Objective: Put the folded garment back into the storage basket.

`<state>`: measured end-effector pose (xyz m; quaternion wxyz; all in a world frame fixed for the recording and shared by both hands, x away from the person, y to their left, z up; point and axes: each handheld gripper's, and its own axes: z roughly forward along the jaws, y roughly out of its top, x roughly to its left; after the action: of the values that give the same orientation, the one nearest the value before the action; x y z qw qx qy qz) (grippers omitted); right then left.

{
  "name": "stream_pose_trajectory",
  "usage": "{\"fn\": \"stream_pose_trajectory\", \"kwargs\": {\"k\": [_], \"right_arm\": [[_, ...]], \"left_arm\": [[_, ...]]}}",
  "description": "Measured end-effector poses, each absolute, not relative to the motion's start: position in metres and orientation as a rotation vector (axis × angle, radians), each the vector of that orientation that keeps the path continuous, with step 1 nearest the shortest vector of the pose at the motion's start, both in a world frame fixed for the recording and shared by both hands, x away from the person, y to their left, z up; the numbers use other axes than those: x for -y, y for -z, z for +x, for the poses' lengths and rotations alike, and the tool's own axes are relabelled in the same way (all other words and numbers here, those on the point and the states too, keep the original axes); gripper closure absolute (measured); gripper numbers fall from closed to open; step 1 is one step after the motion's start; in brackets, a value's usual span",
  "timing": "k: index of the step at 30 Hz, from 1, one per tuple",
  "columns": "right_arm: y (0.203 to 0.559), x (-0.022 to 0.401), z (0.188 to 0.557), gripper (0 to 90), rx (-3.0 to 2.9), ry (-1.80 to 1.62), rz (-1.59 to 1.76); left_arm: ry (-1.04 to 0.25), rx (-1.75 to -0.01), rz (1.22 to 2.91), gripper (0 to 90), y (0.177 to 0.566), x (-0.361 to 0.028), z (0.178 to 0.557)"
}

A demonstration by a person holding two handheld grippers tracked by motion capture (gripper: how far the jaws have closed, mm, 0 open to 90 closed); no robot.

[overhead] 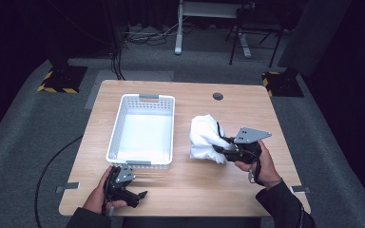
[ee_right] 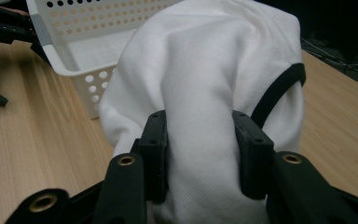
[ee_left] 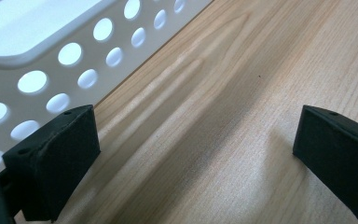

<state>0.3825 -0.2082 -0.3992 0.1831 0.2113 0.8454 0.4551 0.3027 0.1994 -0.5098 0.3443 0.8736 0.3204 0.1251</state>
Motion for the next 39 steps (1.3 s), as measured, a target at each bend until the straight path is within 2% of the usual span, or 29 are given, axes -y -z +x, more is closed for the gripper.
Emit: {"fn": "stream_pose_trajectory", "kwargs": {"k": [39], "right_arm": [[0.373, 0.17, 0.403, 61.8, -2.365, -1.269, 0.547]], "left_arm": [[-0.328, -0.832, 2.269, 0.3, 0.51, -0.199, 0.303]]}}
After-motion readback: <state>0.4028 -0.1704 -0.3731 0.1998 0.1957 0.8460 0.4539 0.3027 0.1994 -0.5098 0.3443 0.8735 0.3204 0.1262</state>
